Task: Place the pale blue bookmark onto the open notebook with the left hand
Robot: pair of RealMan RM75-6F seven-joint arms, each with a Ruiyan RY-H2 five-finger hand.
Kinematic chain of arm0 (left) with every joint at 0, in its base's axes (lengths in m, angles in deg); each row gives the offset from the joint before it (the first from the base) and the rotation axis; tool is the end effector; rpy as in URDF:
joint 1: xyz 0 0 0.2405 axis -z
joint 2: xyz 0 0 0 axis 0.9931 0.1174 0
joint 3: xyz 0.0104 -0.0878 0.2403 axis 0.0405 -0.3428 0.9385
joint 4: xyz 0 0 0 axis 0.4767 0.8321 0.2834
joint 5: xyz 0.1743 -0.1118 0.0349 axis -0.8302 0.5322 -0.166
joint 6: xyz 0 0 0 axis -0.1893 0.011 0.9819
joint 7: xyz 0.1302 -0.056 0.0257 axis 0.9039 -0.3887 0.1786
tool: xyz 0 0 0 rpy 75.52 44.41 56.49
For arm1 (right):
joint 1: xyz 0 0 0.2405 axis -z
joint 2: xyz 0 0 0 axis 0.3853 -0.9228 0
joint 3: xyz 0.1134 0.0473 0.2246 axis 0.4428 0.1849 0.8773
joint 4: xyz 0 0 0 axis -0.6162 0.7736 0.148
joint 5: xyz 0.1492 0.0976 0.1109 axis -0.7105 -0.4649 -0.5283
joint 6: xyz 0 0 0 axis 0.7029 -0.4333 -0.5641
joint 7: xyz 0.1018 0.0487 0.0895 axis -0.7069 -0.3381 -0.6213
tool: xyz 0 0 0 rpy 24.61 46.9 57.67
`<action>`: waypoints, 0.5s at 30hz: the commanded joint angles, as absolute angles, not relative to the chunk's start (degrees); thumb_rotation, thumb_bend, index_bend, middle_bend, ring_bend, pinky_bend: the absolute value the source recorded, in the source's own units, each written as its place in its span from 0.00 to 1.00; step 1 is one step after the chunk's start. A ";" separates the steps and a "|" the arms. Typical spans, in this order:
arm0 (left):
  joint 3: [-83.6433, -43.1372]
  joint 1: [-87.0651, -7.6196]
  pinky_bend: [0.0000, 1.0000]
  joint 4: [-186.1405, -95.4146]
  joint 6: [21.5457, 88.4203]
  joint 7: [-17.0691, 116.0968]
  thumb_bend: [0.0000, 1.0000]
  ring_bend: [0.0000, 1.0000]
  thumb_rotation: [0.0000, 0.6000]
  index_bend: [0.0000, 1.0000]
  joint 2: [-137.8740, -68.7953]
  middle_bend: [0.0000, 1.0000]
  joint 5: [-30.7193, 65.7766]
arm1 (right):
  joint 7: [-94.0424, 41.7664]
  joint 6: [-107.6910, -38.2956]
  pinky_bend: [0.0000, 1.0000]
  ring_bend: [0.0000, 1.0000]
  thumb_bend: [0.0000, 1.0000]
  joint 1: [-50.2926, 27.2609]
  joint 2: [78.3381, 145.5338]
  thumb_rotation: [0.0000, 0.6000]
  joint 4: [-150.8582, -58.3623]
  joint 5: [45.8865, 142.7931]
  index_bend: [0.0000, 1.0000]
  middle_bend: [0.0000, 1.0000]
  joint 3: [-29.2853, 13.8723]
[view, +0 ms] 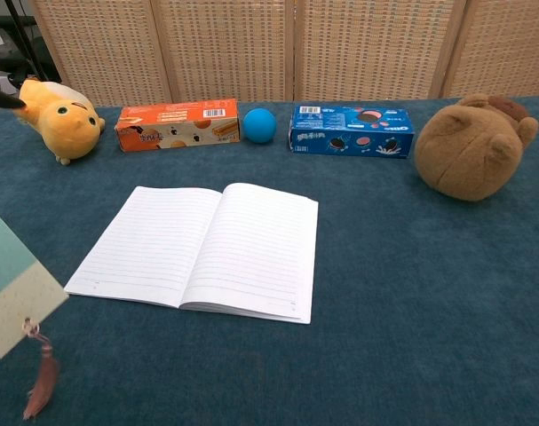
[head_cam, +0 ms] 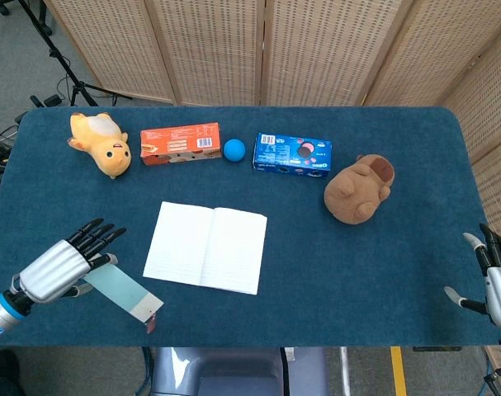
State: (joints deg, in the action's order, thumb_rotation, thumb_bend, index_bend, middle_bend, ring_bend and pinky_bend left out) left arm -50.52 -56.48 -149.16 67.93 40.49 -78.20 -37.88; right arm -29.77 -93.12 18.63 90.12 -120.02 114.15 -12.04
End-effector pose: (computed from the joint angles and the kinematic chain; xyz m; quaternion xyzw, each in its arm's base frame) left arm -0.2504 0.2441 0.1445 -0.8540 -0.1632 -0.3636 0.3344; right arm -0.3293 -0.1882 0.1887 0.5619 -0.3916 0.3901 0.6155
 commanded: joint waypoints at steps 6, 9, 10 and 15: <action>-52.14 -45.79 0.00 -138.53 63.49 51.47 0.00 0.00 1.00 0.62 -89.42 0.00 -48.09 | -29.06 -91.63 0.00 0.00 0.04 18.01 90.58 1.00 -119.65 111.82 0.11 0.00 -11.16; -52.80 -42.95 0.00 -134.59 62.43 50.58 0.00 0.00 1.00 0.62 -93.06 0.00 -47.99 | -29.65 -91.22 0.00 0.00 0.04 17.92 90.45 1.00 -119.36 110.89 0.11 0.00 -10.72; -53.07 -41.73 0.00 -132.70 62.23 49.75 0.00 0.00 1.00 0.62 -94.64 0.00 -47.80 | -29.96 -91.01 0.00 0.00 0.04 17.88 90.37 1.00 -119.19 110.47 0.11 0.00 -10.52; -53.79 -37.24 0.00 -123.58 64.65 45.36 0.01 0.00 1.00 0.62 -100.90 0.00 -47.57 | -31.03 -89.79 0.00 0.00 0.04 17.57 90.20 1.00 -118.35 108.61 0.11 0.00 -9.74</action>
State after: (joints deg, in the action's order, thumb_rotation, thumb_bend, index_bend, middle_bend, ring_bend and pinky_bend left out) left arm -53.10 -40.12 -128.07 63.42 48.02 -97.31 -47.52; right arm -30.78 -90.08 17.67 90.26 -118.57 108.93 -9.94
